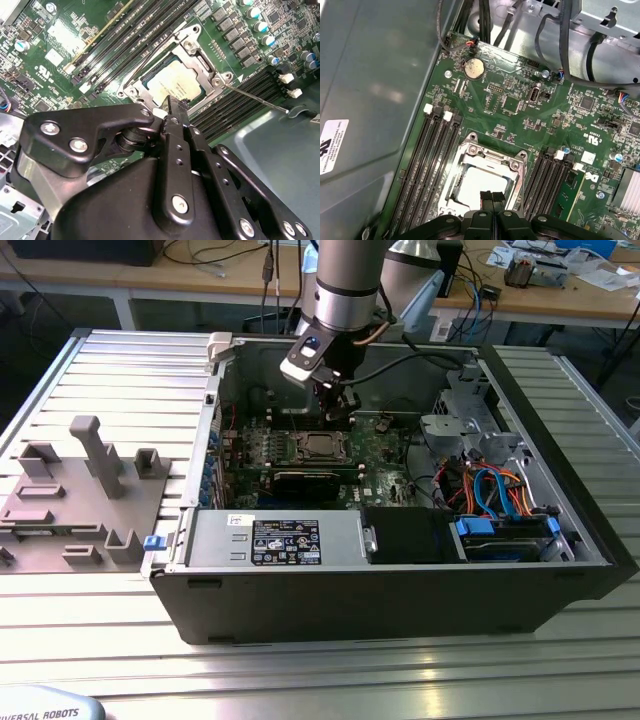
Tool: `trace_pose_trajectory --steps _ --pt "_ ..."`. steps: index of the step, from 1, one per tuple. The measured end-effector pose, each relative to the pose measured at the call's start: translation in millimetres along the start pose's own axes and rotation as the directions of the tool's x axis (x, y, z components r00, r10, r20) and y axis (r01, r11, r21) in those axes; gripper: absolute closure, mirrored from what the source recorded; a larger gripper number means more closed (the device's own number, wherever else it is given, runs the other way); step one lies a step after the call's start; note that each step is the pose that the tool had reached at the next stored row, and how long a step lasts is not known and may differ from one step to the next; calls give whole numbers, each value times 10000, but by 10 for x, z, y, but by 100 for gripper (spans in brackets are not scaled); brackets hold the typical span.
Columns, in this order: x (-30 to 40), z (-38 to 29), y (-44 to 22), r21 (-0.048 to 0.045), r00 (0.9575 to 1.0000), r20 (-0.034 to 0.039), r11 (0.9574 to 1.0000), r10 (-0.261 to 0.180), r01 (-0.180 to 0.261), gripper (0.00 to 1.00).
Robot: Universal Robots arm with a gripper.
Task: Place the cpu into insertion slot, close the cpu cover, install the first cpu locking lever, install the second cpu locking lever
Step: 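Install the first cpu locking lever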
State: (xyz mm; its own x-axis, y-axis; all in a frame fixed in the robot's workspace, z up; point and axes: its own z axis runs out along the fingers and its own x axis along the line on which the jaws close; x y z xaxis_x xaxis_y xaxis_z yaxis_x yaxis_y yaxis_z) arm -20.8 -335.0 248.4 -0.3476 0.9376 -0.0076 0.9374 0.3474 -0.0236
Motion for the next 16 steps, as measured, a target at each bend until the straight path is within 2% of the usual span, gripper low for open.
trace_pose_trajectory --steps 16 --pt "0 0 0 -3 9991 10 9991 -426 426 89"
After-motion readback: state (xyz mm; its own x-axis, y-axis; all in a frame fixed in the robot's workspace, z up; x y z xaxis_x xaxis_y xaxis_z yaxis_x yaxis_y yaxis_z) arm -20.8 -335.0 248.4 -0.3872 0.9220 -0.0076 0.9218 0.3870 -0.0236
